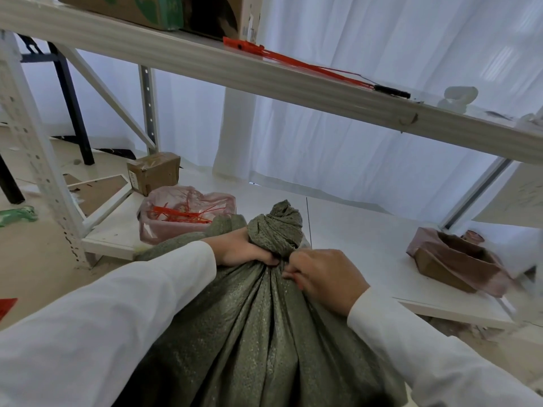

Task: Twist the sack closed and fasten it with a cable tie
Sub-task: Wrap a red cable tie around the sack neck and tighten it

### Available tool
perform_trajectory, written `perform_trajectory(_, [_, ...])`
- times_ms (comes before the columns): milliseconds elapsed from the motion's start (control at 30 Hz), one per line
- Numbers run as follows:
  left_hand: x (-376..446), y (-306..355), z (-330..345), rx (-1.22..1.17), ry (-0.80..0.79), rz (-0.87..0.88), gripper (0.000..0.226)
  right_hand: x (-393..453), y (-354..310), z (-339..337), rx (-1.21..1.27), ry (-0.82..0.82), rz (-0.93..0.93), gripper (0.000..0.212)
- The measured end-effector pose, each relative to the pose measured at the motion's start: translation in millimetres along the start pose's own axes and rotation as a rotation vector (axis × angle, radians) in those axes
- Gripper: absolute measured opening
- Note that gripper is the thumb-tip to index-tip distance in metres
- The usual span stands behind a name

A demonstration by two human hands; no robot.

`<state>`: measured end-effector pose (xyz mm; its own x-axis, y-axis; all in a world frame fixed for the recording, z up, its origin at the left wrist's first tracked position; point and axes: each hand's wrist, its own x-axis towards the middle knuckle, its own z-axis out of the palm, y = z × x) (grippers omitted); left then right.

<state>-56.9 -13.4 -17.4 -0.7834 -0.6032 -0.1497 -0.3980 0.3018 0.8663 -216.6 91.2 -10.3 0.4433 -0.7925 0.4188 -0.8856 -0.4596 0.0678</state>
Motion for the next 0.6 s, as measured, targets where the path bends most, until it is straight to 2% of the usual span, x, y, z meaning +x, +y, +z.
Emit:
perform_trajectory(67, [1.2,-0.1,-1.5,0.047,-0.024,-0.024,0.026,4.2,-6.8,-0.1,-0.139,-0.047,-0.146,0.01])
perform_trajectory(133, [1.1,1.8,-1.5,0.081,-0.033,-0.019,0.027,10.1,-10.6,1.5,-0.229,-0.071,-0.222,0.025])
perform_trajectory(167, [1.8,1.6,-0.7,0.094,-0.034,-0.003,0.02,14.2,-12.2,1.8,-0.275,-0.089,-0.238,0.029])
perform_trajectory(267, [1.9,3.6,0.6,0.192,-0.016,0.04,0.018,27.1,-21.3,2.3,-0.383,-0.129,-0.241,0.033])
perform_trajectory(333, [0.7,1.9,0.0,0.402,0.016,0.024,0.008,31.3,-28.8,3.6,-0.406,-0.145,-0.235,0.033])
perform_trajectory(433, [-2.8,5.2,-2.7,0.774,0.092,0.033,0.017,32.9,-39.4,3.9,-0.403,-0.14,-0.265,0.029])
perform_trajectory(533, [-4.3,6.4,-1.9,0.886,0.204,0.155,0.01,34.3,-41.5,3.4,-0.399,-0.057,-0.303,0.015])
perform_trajectory(600, [-2.0,4.8,-0.8,0.943,0.234,0.133,0.028,37.6,-39.6,3.2,-0.355,0.004,-0.323,0.018])
